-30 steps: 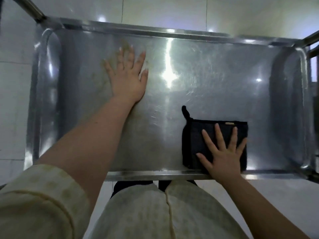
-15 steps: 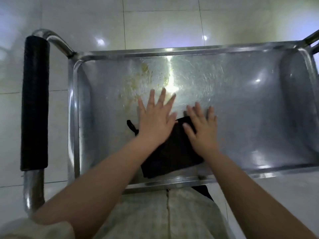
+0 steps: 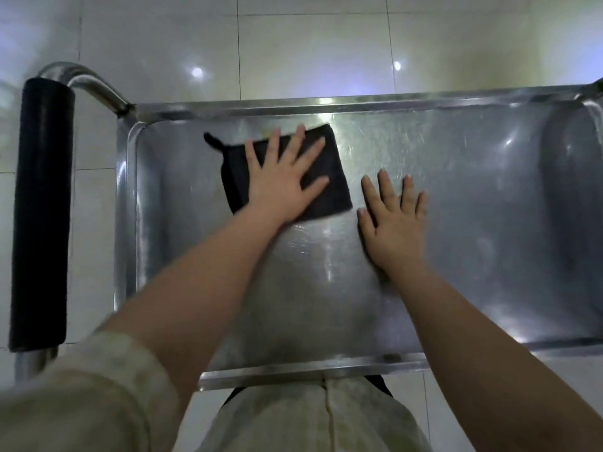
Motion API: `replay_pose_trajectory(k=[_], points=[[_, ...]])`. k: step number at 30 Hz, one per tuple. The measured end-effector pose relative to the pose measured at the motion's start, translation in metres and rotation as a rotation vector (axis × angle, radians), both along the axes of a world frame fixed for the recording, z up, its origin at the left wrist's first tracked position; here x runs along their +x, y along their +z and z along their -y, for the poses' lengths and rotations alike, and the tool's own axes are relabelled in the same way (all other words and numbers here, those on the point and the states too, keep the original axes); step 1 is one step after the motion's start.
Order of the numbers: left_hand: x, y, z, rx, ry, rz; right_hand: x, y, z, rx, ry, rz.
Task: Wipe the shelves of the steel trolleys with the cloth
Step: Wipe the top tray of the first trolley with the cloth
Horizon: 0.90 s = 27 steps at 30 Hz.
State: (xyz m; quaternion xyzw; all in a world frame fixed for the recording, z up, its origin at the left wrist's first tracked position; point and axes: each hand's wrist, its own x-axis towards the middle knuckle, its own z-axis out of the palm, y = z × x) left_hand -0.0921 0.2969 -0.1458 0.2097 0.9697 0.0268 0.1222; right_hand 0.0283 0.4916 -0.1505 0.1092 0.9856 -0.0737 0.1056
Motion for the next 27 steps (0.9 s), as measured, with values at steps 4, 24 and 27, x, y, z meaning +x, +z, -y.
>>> replay_pose_trajectory(k=[4,24,27], points=[[-0.060,0.003,-0.010,-0.016,-0.067,0.005,-0.001,-0.003,-0.001,0.008,-0.006,0.001],[0.137,0.006,-0.021,-0.016,0.286,0.037,0.013,-0.001,-0.046,0.000,0.135,-0.013],[0.065,0.002,-0.048,0.005,0.250,0.023,0.011,-0.008,-0.046,0.002,0.147,-0.044]])
